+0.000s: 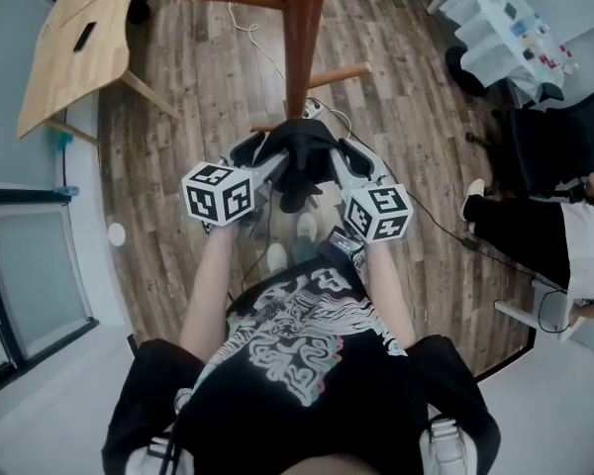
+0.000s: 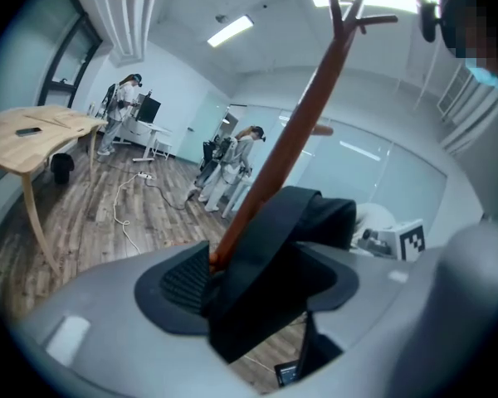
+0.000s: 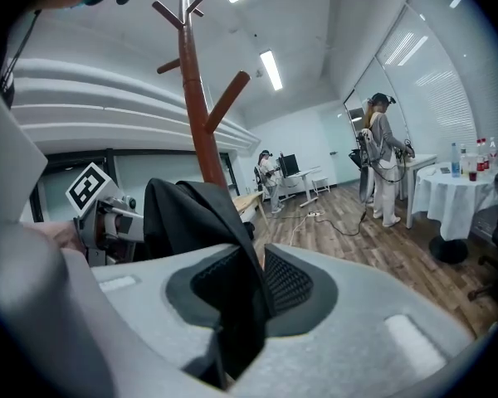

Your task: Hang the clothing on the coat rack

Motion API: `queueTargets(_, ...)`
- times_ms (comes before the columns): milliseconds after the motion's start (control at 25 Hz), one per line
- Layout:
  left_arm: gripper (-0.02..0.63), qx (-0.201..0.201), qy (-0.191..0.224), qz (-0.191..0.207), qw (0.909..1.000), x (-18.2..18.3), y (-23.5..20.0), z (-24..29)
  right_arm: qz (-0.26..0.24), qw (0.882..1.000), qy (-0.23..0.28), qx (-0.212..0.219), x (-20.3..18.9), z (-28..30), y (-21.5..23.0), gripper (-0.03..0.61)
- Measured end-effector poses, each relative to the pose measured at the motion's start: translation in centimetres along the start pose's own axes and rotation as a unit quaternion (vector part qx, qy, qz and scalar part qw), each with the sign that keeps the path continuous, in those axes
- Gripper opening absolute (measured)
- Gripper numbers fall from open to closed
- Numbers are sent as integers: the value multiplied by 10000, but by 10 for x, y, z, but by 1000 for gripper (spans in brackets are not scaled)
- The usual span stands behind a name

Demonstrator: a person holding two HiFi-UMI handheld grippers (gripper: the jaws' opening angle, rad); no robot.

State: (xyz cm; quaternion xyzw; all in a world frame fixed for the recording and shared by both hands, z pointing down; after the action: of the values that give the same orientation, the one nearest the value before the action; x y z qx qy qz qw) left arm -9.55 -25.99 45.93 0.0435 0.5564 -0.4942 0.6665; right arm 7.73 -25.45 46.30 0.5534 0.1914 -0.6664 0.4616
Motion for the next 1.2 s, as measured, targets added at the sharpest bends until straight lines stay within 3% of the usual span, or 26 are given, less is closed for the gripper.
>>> queueTargets(120,288,106,2,130,9999,1,0,-3,-32,10000,-57,28,-2,-4,-4,77)
queueTargets(560,290,64,10,365,9993,-2,9,-13,-22,9999,-14,-107,-4,-20,-11,78)
queueTargets(800,290,249,191,573,9979,-4,15,-23,-130,9995,-7,-285,-3,-35,-14,78)
queueTargets(1200,276,314,580,537,9964,-4,23,-45,-388,9979,186,-481,2,-57,-27,76)
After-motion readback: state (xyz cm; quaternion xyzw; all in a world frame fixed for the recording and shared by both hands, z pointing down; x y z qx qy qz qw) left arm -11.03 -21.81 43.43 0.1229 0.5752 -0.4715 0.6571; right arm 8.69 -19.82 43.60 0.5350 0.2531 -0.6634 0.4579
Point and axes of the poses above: the fingertips, and each gripper's own axes: z forward along the fingers, y to its right, x out of its top, the point moved 5 cm from there along -z, backward along the fingers, and after that the axes turned 1 degree about -x, right-handed, at the moved point
